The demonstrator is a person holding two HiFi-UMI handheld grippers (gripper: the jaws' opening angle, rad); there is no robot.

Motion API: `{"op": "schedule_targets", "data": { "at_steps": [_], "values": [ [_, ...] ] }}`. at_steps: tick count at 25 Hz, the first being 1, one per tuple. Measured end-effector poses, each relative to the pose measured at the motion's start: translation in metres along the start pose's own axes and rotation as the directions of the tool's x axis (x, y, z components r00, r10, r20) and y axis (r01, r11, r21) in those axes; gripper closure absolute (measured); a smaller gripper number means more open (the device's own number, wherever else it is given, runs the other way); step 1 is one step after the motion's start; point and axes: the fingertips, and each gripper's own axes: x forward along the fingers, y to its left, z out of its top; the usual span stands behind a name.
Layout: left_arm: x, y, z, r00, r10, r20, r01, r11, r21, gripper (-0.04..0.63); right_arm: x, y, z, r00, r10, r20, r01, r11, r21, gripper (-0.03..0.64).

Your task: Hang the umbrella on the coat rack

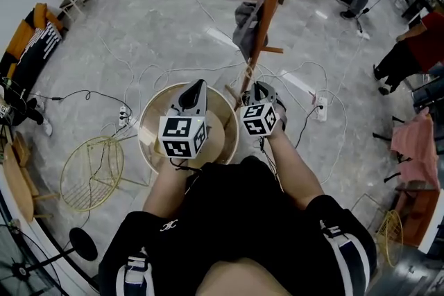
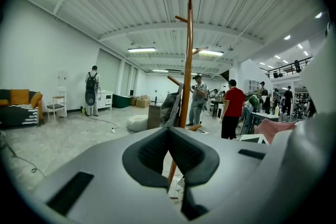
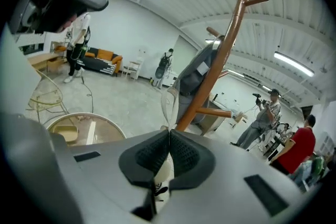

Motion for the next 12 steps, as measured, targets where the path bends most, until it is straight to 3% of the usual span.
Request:
{"op": "schedule_targets", "data": {
  "at_steps": [12],
  "values": [
    [-0.004, 0.033, -0.008, 0.997, 0.078, -0.023, -0.078, 0.997, -0.003, 0.58, 0.058, 0.021, -0.046, 0.992, -0.01, -0.126, -0.011, 0.986, -0.166, 0.601]
  ]
}}
